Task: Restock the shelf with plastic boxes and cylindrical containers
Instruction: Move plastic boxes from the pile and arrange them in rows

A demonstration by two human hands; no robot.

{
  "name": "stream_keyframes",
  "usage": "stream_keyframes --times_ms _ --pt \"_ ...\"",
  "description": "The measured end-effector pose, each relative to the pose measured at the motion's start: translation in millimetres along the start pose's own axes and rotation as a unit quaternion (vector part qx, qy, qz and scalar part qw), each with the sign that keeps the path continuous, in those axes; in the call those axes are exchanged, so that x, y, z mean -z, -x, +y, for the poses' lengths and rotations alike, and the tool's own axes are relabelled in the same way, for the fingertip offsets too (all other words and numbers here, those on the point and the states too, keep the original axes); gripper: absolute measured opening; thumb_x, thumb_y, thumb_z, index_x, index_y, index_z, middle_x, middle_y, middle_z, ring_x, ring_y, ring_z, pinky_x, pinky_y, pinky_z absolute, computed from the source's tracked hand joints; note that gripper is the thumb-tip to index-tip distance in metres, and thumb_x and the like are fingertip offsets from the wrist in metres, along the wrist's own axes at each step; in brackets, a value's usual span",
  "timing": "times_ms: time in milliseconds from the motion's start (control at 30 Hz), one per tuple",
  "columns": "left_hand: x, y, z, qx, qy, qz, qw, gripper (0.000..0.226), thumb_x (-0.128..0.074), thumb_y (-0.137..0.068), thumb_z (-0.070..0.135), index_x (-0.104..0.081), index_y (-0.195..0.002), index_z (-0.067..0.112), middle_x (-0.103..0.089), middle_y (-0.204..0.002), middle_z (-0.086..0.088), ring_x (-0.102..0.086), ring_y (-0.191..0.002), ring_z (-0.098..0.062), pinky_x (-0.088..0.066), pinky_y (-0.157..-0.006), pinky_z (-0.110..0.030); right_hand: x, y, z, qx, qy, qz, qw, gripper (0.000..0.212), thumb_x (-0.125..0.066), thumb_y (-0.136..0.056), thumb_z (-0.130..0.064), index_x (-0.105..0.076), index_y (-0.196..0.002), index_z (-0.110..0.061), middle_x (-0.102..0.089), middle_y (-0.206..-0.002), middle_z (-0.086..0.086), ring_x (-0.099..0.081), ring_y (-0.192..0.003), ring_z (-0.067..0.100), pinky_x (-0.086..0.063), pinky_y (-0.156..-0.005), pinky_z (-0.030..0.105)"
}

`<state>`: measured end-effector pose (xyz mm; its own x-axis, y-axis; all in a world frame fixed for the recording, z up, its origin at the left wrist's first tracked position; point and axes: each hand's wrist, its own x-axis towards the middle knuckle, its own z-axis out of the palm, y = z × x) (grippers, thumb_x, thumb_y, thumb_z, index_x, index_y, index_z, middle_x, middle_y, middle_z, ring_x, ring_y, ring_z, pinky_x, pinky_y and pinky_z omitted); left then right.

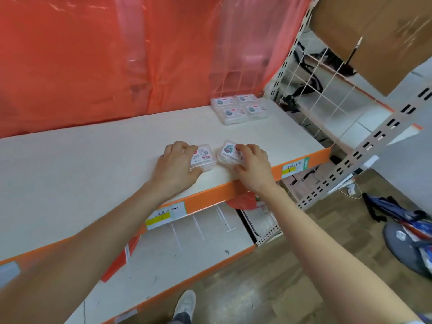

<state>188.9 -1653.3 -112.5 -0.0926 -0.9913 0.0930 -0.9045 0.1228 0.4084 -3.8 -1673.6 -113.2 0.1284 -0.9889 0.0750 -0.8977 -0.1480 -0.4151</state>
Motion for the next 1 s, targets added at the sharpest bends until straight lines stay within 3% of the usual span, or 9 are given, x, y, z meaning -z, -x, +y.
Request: stream_keyframes --times_ms 400,1000 --pt "-21 -79 31 -0.030 -0.002 -0.013 0.999 0.057 -0.059 -0.085 0.030 -0.040 -0.137 0.017 -0.038 -0.133 -0.006 -0.031 -0.124 -0.025 -0.033 -0.099 -0.035 16 -68 54 -0.032 -0.004 -0.001 0.999 0.053 -0.052 -0.085 -0.012 -0.041 -0.136 -0.016 -0.038 -0.137 0.010 -0.031 -0.125 0.032 -0.031 -0.099 0.039" --pt "-74 -112 103 0.100 -0.015 0.033 0.994 0.056 -0.056 -0.087 0.028 -0.038 -0.138 0.015 -0.035 -0.141 -0.007 -0.027 -0.130 -0.024 -0.027 -0.104 -0.033 41 -133 144 0.126 -0.019 -0.093 0.987 0.054 -0.050 -0.085 -0.007 -0.039 -0.138 -0.014 -0.036 -0.138 0.010 -0.028 -0.129 0.029 -0.026 -0.105 0.035"
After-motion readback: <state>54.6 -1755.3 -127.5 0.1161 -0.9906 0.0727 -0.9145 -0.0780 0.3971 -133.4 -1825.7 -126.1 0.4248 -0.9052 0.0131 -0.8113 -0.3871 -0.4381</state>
